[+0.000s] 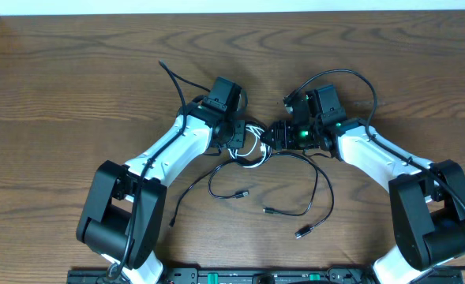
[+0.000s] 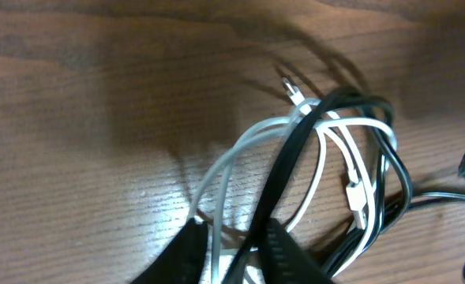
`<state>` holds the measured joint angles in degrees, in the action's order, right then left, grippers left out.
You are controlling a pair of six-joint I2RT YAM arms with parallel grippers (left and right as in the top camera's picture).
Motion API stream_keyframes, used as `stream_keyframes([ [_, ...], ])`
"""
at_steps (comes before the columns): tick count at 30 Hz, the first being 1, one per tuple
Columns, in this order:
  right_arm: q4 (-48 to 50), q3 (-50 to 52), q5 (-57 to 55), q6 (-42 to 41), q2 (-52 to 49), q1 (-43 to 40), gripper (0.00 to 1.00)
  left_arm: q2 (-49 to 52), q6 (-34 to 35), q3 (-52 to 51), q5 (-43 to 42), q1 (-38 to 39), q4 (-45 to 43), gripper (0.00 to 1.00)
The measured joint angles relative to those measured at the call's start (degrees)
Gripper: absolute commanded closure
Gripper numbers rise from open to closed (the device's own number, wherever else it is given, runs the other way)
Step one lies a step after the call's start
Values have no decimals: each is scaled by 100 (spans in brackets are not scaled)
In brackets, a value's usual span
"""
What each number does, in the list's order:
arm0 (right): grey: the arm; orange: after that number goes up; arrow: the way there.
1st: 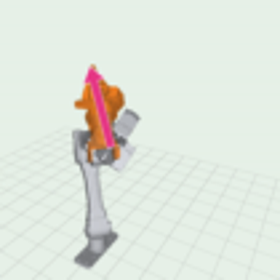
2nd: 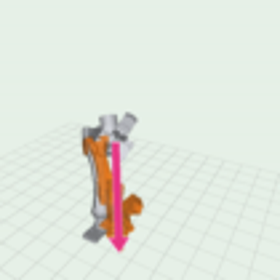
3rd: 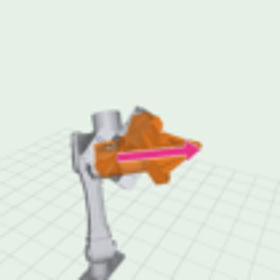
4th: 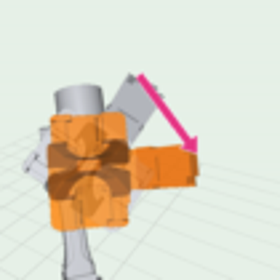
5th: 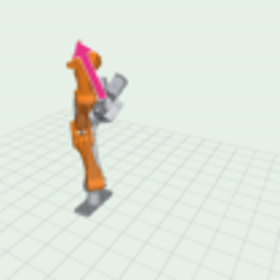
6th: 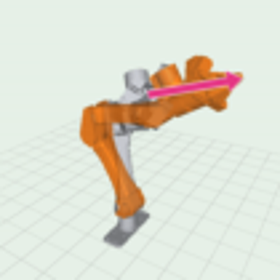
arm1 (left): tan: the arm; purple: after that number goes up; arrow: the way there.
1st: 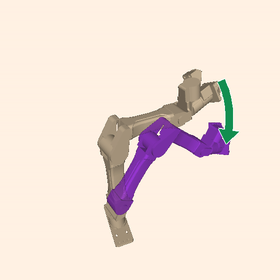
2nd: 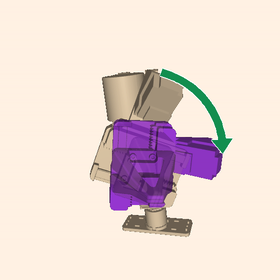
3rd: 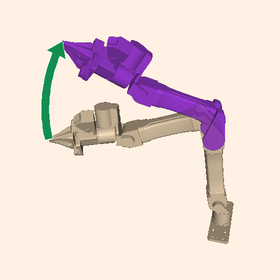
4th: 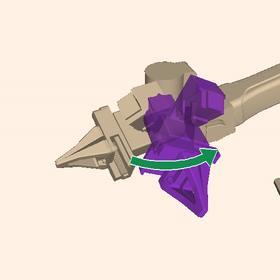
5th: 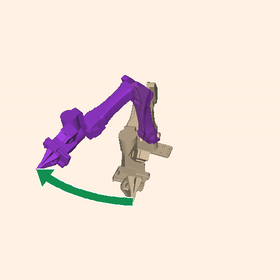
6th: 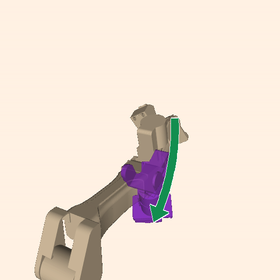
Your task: Untangle cables
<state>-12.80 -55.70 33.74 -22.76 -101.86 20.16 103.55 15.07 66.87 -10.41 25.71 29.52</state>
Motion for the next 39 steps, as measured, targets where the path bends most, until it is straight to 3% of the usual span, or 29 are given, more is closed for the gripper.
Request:
stream_keyframes([
  [4, -37, 0, -273, 0, 0, 0, 45, 0, 9, 0, 0, 0, -11, 92],
  [6, -66, 0, -378, -2, 0, 0, 43, 0, 2, 0, 0, 0, -13, 83],
  [7, -70, 0, -428, -4, 0, 0, 42, 0, 7, 0, 0, 0, -11, 70],
  [8, -70, 0, -472, -2, 0, 0, 42, 0, 20, 0, 0, 0, -7, 64],
  [15, -70, 0, -717, 109, 0, 26, 50, 0, 13, 0, 0, 0, 369, 59],
  [20, -39, 0, -1320, 87, 0, 317, 51, 0, 11, -101, -2, 0, 275, 67],
  [25, -4, 0, -1880, 39, 0, 675, 50, 0, 24, -289, -2, 0, -44, 89],
  [33, 4, 0, -2793, -20, 0, 901, 49, -173, 13, -289, -140, 0, -98, 92],
  [39, 111, -2, -2935, -26, 0, 901, 47, -1244, 11, -289, -490, 0, -103, 92],
])
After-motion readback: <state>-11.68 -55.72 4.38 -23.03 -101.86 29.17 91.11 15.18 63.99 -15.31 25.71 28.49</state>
